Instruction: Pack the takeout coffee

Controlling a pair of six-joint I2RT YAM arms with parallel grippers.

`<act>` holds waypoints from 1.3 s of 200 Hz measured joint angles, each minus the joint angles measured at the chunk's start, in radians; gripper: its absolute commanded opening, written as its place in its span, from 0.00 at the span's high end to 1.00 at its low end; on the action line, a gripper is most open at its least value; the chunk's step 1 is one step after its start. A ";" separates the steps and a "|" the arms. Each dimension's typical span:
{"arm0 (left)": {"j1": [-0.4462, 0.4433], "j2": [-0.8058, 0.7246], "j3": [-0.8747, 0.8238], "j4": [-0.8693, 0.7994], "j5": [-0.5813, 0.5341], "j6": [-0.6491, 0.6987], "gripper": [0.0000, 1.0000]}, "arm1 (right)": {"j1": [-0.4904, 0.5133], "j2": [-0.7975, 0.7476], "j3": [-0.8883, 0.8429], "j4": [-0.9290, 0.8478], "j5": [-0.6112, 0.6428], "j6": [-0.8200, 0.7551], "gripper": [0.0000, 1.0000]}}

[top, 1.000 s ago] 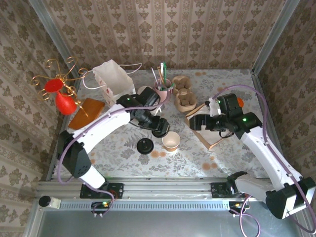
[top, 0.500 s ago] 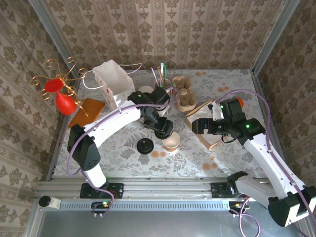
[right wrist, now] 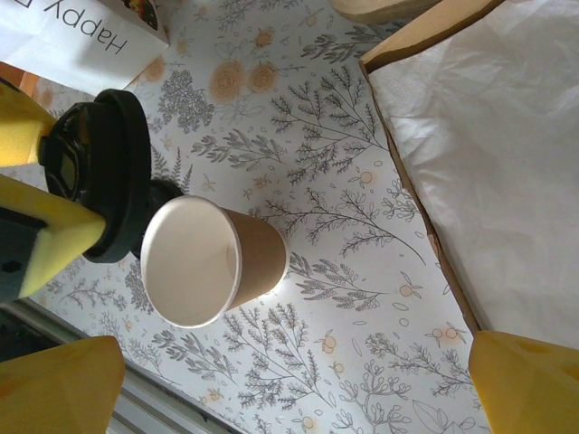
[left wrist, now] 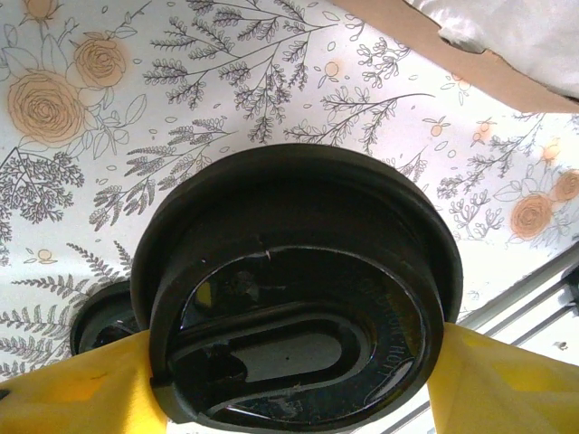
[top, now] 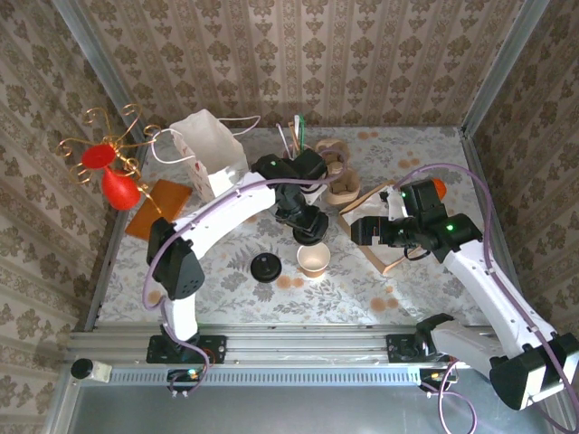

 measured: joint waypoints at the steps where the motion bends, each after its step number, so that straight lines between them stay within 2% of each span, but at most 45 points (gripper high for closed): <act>1: -0.001 0.002 0.002 -0.002 -0.001 0.001 0.33 | 0.000 0.000 0.000 0.000 0.000 0.000 0.01; 54: -0.027 0.034 0.003 -0.053 -0.036 0.014 0.32 | 0.000 -0.003 0.000 -0.001 0.001 0.000 0.01; 260: -0.088 0.076 -0.064 -0.015 -0.055 0.013 0.31 | 0.000 -0.011 -0.003 -0.004 0.000 0.000 0.01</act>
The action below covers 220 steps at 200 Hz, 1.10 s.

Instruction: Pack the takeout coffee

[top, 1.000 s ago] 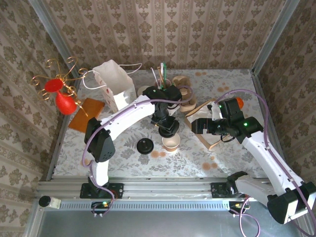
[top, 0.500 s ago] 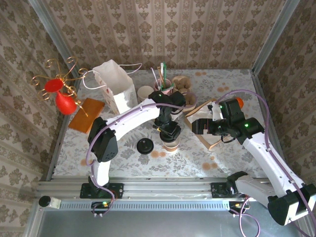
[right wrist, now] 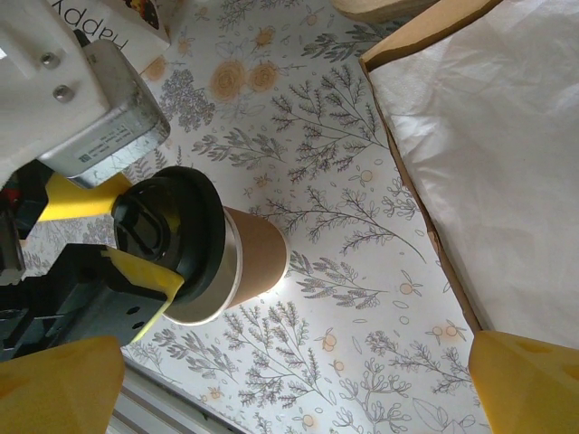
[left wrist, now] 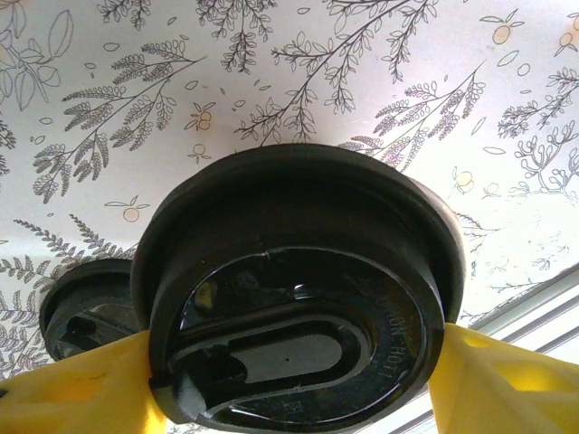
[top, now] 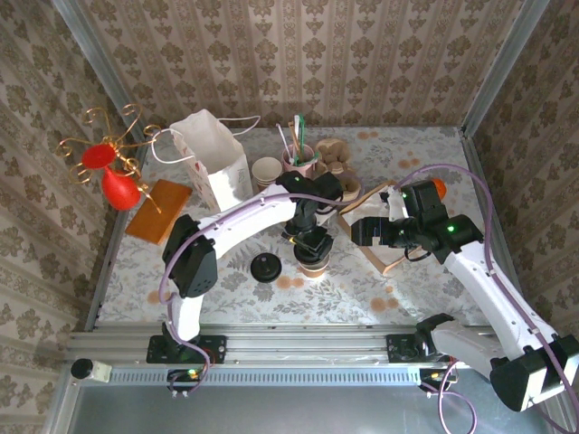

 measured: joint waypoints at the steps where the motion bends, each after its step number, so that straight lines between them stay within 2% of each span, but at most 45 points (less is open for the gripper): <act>1: 0.000 0.000 0.000 0.000 0.000 0.000 0.31 | 0.000 0.000 0.000 0.000 0.000 0.000 0.01; 220: -0.037 0.003 -0.016 0.038 -0.023 -0.024 0.31 | 0.000 -0.005 -0.039 0.001 -0.005 0.011 0.01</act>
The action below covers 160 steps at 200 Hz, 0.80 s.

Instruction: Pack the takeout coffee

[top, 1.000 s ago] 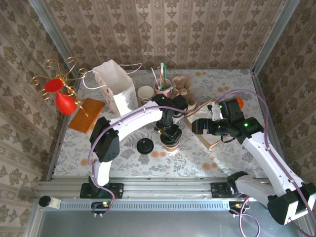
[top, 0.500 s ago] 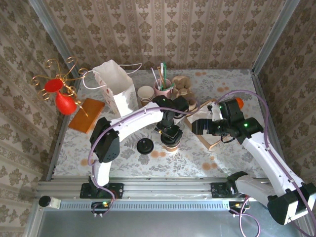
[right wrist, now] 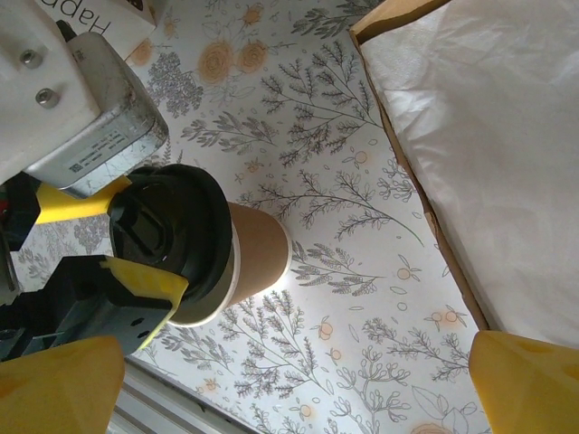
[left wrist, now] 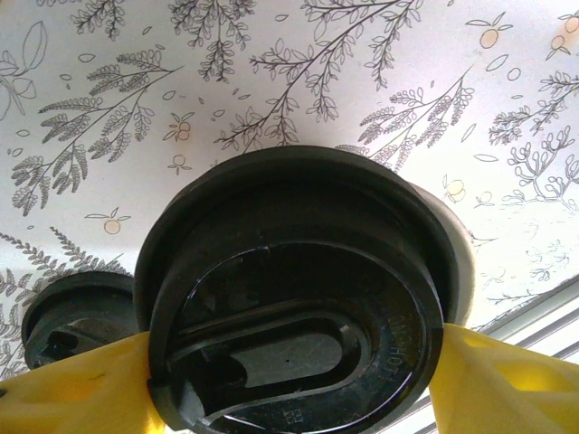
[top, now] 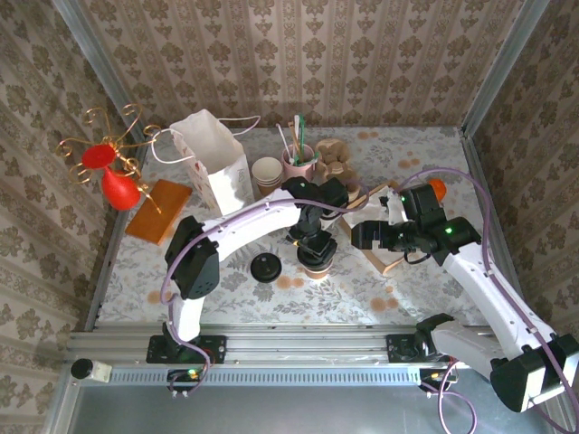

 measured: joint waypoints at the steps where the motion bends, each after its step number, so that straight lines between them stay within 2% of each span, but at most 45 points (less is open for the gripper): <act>1: 0.000 0.000 0.000 0.000 0.000 0.000 0.31 | 0.000 0.000 -0.001 0.000 0.000 0.000 0.01; 160: -0.006 -0.008 0.018 -0.002 0.004 -0.017 0.31 | 0.000 -0.005 -0.072 0.008 -0.006 0.019 0.01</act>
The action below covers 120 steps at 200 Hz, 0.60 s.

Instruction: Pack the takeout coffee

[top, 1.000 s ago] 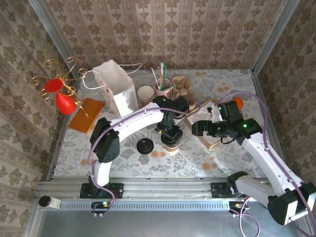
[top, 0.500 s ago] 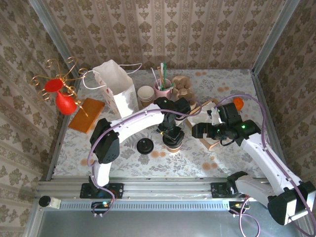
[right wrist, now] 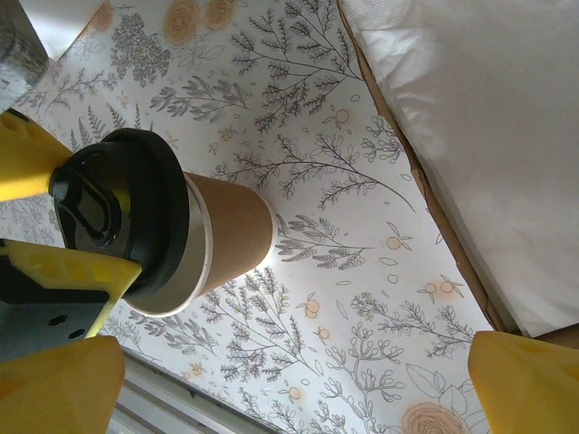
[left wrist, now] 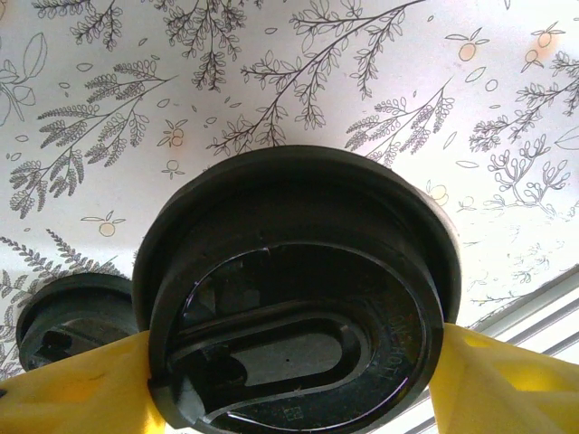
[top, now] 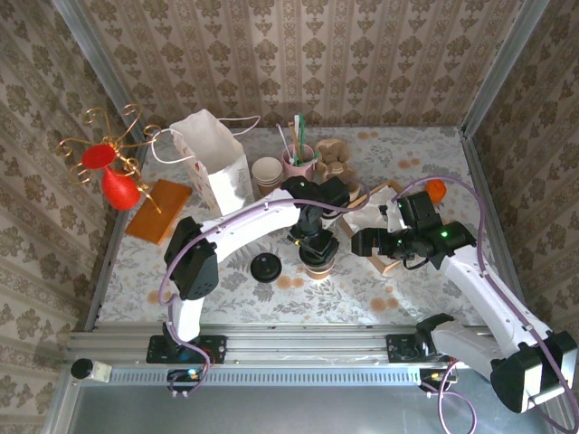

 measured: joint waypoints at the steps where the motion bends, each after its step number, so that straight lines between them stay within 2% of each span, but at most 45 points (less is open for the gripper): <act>1: 0.000 0.000 0.000 0.000 0.000 0.000 0.31 | 0.000 0.000 0.000 0.000 0.000 0.000 0.01; 120: -0.023 0.000 0.001 0.000 0.011 -0.002 0.31 | 0.000 -0.015 -0.005 0.000 0.000 0.000 0.01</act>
